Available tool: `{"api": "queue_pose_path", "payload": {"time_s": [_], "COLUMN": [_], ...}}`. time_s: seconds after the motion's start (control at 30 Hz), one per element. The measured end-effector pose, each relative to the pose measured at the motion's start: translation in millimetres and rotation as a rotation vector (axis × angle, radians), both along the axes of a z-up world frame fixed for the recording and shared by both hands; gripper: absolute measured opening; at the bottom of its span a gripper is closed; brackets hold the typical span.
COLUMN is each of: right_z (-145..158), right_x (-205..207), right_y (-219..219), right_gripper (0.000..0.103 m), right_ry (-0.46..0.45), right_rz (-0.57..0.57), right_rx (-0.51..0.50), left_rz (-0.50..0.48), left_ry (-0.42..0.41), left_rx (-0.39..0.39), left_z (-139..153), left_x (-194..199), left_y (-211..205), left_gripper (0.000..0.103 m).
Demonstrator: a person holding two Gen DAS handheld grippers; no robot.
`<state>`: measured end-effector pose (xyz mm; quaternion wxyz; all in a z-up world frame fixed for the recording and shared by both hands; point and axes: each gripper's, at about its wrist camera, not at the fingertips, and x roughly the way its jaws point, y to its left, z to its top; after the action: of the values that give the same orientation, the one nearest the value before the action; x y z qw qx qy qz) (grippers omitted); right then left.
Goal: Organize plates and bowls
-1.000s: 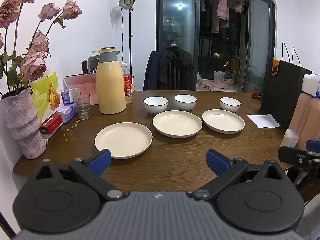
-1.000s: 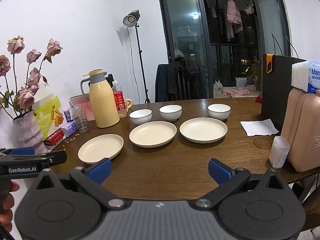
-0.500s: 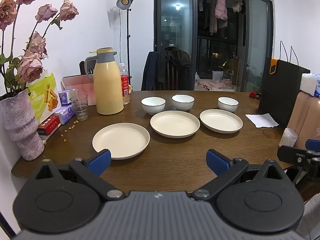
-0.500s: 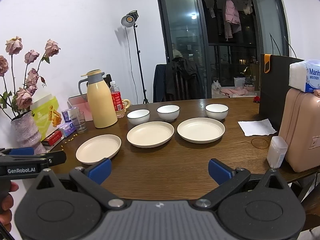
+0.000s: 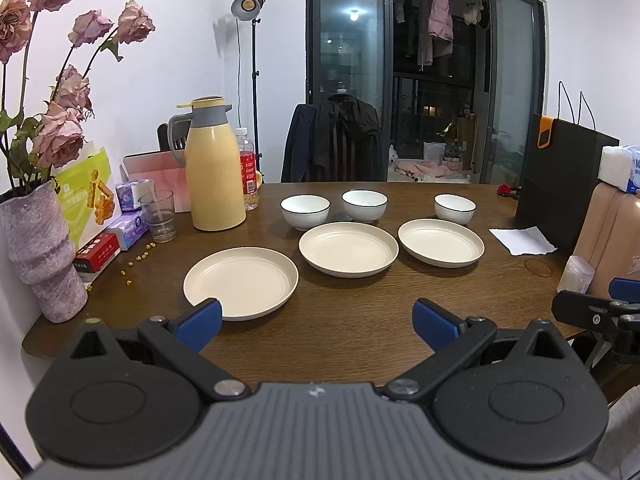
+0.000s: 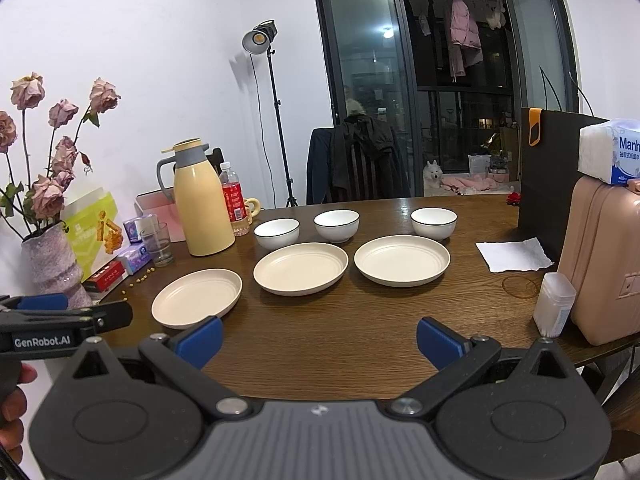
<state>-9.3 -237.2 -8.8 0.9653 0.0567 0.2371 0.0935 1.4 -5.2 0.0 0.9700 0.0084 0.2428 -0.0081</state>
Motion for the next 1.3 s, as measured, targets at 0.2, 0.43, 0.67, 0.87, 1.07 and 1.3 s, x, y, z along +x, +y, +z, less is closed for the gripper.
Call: {"api": "queue_pose_path", "payload": {"time_s": [0.2, 0.43, 0.67, 0.87, 1.07, 1.3], "right_z": [-0.1, -0.6, -0.7, -0.7, -0.9, -1.0], "right_x": [0.1, 0.2, 0.2, 0.2, 0.6, 0.7], "right_y": [0.6, 0.8, 1.5, 1.9, 2.0, 2.3], "right_gripper": [0.103, 0.103, 0.103, 0.103, 0.103, 0.103], "right_ry": [0.001, 0.001, 0.001, 0.002, 0.002, 0.003], "right_rz": [0.000, 0.000, 0.001, 0.000, 0.000, -0.001], "right_rx": [0.000, 0.000, 0.000, 0.000, -0.001, -0.001], "left_rz": [0.000, 0.000, 0.000, -0.001, -0.001, -0.006], "left_ry": [-0.001, -0.001, -0.001, -0.001, -0.001, 0.000], "left_rx": [0.000, -0.002, -0.002, -0.002, -0.003, -0.003], "left_z": [-0.2, -0.1, 0.2, 0.0, -0.1, -1.5], "left_x": [-0.1, -0.1, -0.4, -0.4, -0.5, -0.1], "left_y": [-0.1, -0.2, -1.6, -1.1, -1.1, -3.7], "left_gripper": [0.103, 0.103, 0.103, 0.103, 0.103, 0.103]}}
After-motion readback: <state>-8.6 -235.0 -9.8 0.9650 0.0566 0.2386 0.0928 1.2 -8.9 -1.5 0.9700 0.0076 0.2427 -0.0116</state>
